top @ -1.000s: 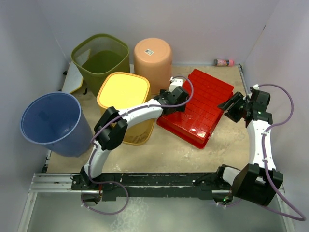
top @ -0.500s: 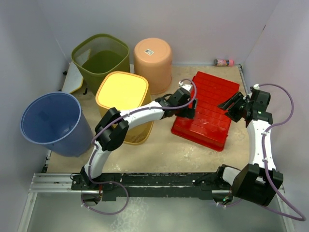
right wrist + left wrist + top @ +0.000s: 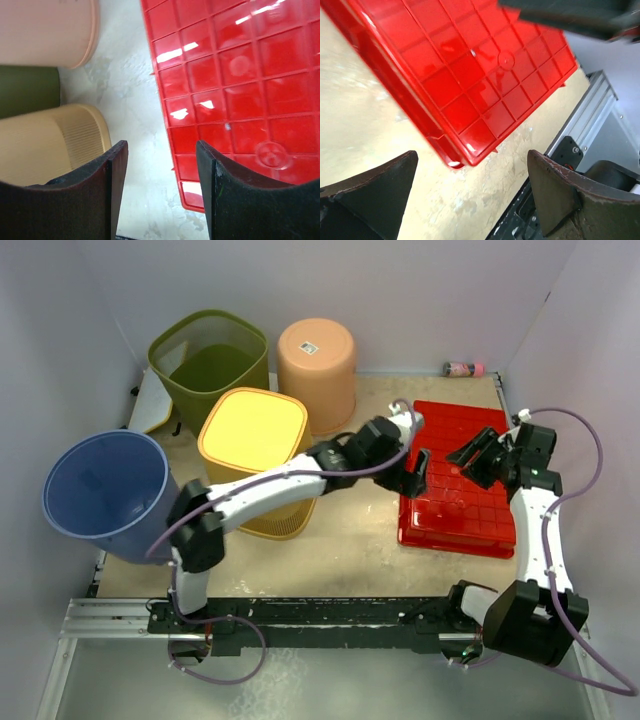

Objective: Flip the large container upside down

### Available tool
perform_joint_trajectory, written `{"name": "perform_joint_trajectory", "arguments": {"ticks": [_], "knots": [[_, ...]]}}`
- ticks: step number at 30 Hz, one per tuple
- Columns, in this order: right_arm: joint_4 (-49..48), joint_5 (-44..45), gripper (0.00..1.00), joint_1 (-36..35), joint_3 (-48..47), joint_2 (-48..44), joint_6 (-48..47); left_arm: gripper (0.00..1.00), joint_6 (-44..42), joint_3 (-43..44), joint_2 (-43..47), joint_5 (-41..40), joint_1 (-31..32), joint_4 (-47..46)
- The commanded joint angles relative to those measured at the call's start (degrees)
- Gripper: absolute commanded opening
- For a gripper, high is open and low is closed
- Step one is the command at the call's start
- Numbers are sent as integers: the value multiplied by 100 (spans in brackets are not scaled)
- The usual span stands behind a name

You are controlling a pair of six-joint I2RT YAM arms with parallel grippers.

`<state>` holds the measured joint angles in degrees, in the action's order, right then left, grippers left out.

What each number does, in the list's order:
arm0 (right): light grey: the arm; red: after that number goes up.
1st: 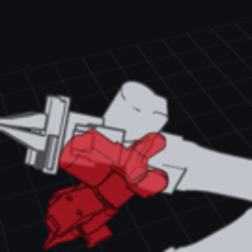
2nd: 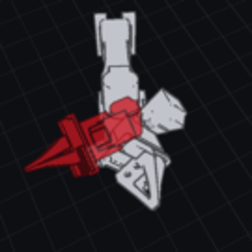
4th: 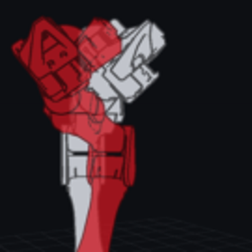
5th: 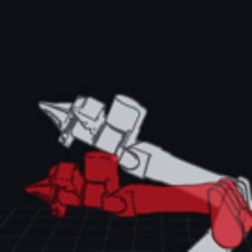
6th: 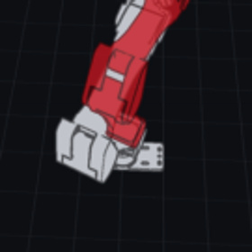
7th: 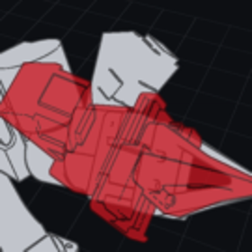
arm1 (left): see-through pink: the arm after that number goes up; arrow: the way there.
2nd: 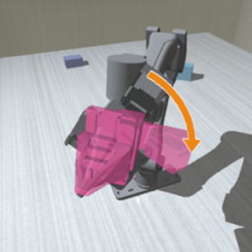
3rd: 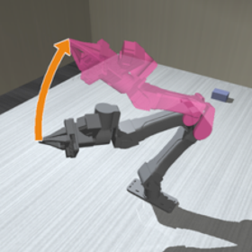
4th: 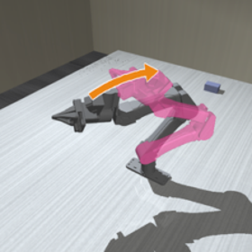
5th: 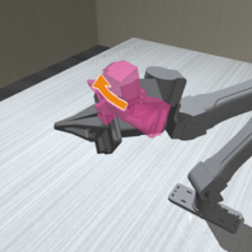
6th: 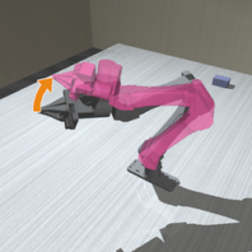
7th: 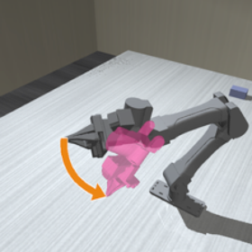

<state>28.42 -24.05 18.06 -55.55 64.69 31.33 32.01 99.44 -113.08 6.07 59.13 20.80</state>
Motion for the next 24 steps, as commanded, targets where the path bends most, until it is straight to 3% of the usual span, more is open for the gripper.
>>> {"name": "perform_joint_trajectory", "arguments": {"ticks": [1, 7, 17, 24], "knots": [[-288, -186, 59, -679, -39, -182, -242, 88, -636, 67, 1462, -900, -100, 565], [439, 627, 59, -1755, 203, -510, 113, 88, -829, -281, 2421, -2137, -259, 1100], [1935, 871, 60, -1872, 1275, -1766, 574, 90, -1026, -438, 3455, -3887, -561, 1591], [1377, 1017, 60, -1867, 2103, -1658, 693, 91, -767, -861, 4023, -4115, -1441, 2230]]}}
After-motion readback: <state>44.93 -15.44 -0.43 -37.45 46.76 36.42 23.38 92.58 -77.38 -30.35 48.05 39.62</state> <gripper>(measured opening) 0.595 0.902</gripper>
